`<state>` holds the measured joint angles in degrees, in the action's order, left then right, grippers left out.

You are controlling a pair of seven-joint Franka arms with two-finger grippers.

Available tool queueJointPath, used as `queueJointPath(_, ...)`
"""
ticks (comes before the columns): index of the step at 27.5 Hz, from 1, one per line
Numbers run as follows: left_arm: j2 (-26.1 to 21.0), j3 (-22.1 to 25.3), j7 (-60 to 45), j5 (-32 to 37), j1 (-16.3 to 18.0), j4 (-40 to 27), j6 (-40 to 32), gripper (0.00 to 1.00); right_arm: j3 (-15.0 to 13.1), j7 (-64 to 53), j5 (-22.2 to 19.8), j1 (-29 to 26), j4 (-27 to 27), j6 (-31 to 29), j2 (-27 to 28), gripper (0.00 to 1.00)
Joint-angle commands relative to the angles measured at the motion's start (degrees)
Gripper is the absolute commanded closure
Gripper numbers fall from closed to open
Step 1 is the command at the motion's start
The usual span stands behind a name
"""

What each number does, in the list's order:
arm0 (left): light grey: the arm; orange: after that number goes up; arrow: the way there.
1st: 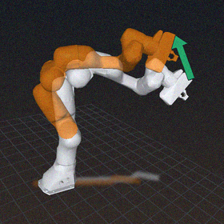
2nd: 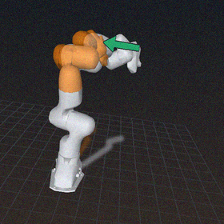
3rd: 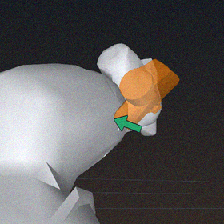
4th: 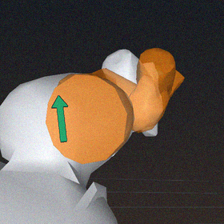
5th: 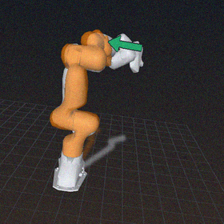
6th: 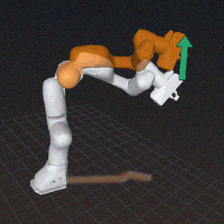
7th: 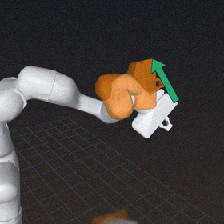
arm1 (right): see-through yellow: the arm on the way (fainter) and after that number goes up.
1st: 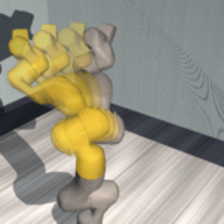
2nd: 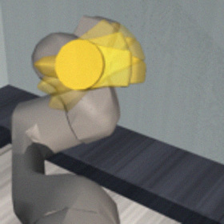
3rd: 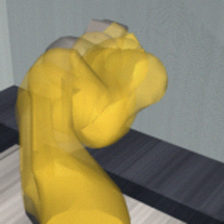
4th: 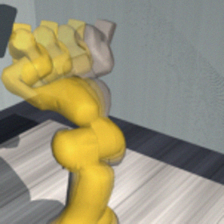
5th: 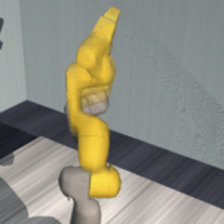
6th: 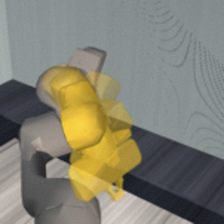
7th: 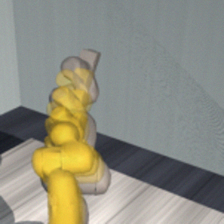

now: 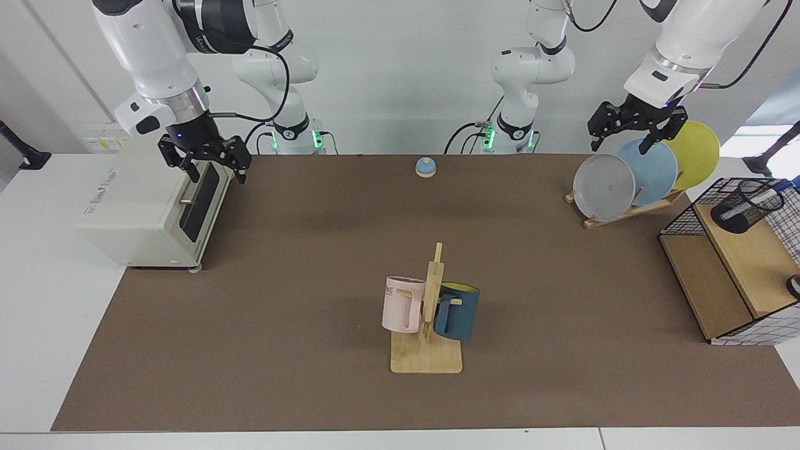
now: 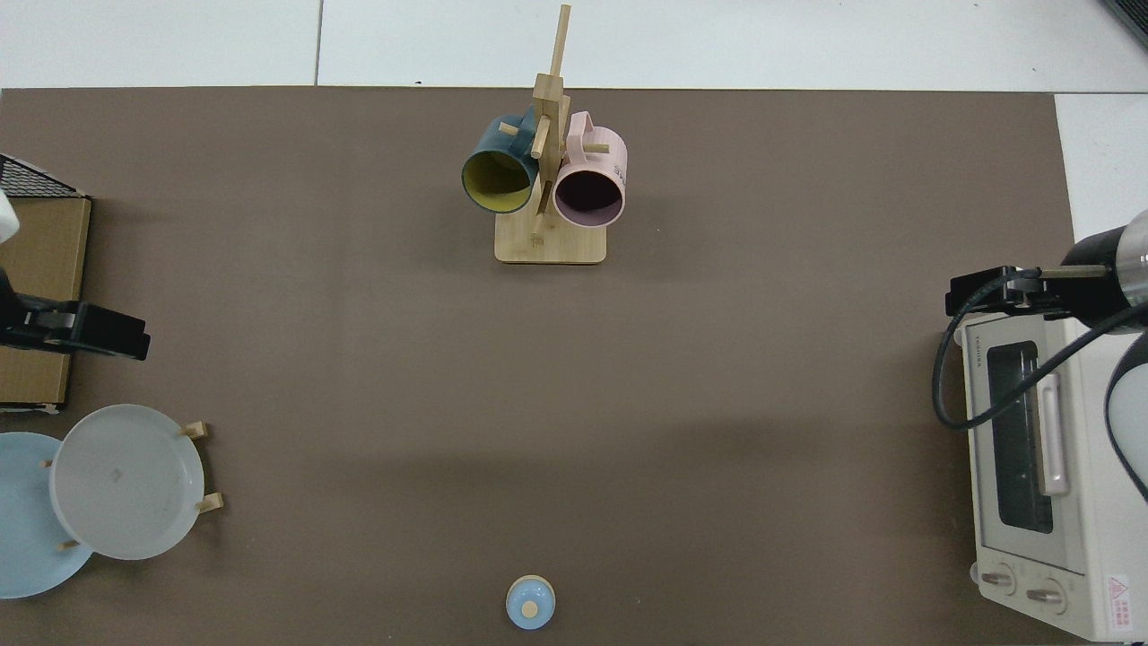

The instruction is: Put markers into pen holder

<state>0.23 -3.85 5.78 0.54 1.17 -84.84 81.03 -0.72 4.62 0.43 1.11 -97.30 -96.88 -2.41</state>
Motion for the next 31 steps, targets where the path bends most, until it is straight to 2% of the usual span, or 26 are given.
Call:
queueJointPath(1,-2.7,-0.5,-2.0,-0.9,0.4,5.0,-2.3,0.00,0.4,-1.8,1.2,-0.8,0.3,0.4,0.1,0.00)
queueJointPath(10,-1.6,-0.4,-1.9,-0.7,0.4,2.6,-2.0,0.00,0.4,-1.8,1.1,-0.8,0.3,0.4,0.1,0.00)
queueJointPath(15,-0.3,-0.4,-1.9,-0.5,0.3,0.4,0.6,0.00,0.4,-1.8,1.1,-0.8,0.3,0.4,0.1,0.00)
queueJointPath(31,-0.2,-0.5,-1.1,-0.5,0.5,0.0,2.9,0.00,0.4,-1.8,1.1,-0.8,0.3,0.4,0.1,0.00)
